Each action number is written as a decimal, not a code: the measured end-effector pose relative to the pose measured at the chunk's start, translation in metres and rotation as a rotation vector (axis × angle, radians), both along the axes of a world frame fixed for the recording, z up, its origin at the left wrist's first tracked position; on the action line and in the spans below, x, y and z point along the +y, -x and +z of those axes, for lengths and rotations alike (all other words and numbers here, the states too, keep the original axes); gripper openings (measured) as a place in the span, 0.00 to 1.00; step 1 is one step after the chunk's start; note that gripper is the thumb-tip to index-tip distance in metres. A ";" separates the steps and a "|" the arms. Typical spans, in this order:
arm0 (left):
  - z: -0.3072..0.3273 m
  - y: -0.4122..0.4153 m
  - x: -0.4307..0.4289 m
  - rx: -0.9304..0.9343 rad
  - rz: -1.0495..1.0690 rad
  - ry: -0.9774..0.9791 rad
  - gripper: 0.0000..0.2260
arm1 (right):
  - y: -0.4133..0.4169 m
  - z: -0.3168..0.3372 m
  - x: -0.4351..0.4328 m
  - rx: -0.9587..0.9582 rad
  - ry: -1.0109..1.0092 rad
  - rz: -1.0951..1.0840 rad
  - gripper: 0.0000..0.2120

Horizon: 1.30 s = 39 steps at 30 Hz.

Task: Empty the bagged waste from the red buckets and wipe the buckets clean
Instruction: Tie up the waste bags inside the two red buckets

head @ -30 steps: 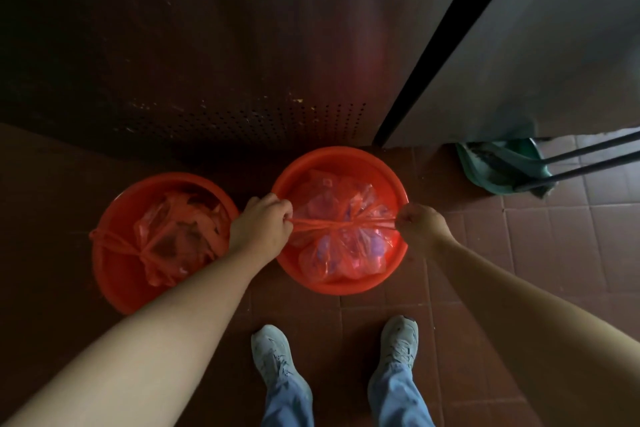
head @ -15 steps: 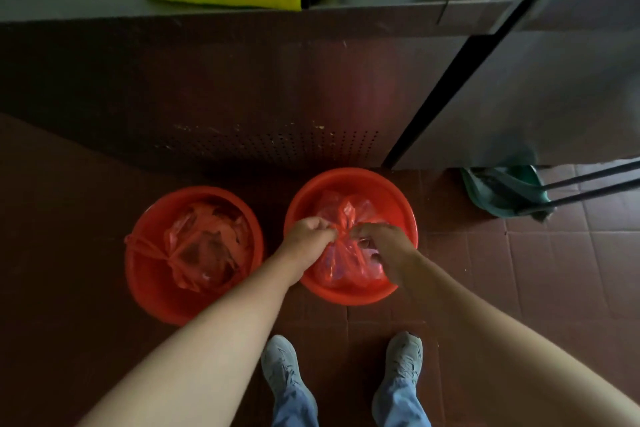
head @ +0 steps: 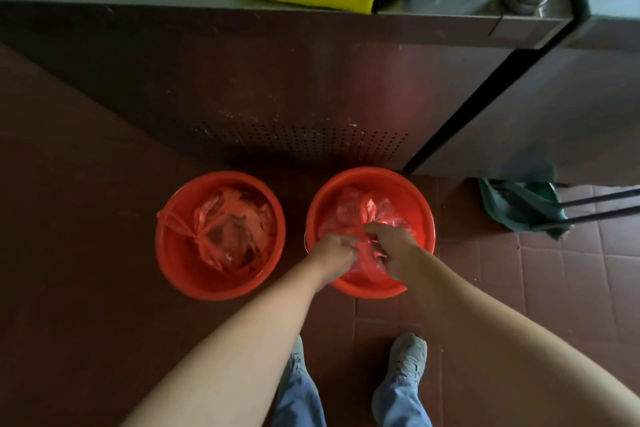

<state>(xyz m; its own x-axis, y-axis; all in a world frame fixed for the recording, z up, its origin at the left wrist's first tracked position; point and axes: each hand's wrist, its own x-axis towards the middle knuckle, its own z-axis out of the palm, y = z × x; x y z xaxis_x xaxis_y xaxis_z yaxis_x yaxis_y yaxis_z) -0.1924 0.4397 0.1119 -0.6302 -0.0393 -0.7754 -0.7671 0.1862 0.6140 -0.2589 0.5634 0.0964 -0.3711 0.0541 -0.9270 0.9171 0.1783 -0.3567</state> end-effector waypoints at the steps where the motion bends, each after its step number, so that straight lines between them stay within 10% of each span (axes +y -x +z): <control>1: -0.002 -0.001 -0.004 0.005 -0.011 0.055 0.12 | 0.001 0.002 0.001 0.021 -0.014 -0.009 0.04; 22: 0.119 -0.044 -0.167 -0.175 -0.193 0.661 0.17 | -0.008 0.166 -0.094 0.300 0.077 0.009 0.05; 39: 0.065 -0.115 -0.203 -0.244 0.001 0.714 0.16 | -0.073 0.087 -0.142 0.381 -0.059 0.263 0.04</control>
